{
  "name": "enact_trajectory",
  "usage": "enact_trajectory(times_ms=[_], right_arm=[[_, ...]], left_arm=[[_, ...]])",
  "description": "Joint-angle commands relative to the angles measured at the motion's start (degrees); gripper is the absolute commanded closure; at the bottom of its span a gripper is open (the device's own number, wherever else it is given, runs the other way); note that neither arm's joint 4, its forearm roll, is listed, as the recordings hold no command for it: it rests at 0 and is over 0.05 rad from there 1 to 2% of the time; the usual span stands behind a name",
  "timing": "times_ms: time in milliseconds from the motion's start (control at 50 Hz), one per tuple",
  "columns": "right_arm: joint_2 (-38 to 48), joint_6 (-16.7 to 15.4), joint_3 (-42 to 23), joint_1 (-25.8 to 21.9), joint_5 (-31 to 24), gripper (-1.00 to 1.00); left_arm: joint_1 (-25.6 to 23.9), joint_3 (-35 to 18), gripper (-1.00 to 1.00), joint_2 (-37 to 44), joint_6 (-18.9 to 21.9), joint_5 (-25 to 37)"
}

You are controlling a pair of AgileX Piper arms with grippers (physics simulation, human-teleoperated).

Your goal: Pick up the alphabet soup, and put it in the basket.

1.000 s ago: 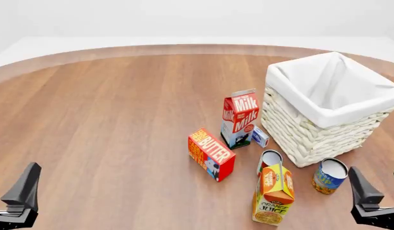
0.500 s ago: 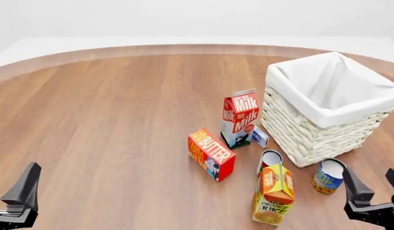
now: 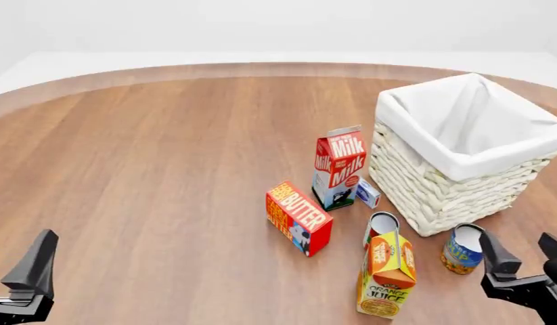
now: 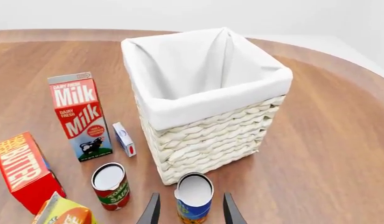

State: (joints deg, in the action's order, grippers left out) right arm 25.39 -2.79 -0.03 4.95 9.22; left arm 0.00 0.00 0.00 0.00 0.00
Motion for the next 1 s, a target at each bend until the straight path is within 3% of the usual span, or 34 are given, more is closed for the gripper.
enact_trajectory(times_ms=[20, 200, 660, 1000], right_arm=[[6.0, 0.7, 0.0, 0.4, 5.0, -1.0], [10.0, 0.7, 0.0, 0.6, 8.3, -1.0], [13.8, 0.4, 0.0, 0.6, 9.9, -1.0], [23.2, -0.4, 0.0, 1.0, 17.7, -1.0]], left_arm=[[0.0, 0.0, -1.0, 0.0, 0.0, 0.0], [0.0, 0.0, -1.0, 0.0, 0.0, 0.0], [0.0, 0.0, -1.0, 0.0, 0.0, 0.0], [0.0, 0.0, -1.0, 0.0, 0.0, 0.0]])
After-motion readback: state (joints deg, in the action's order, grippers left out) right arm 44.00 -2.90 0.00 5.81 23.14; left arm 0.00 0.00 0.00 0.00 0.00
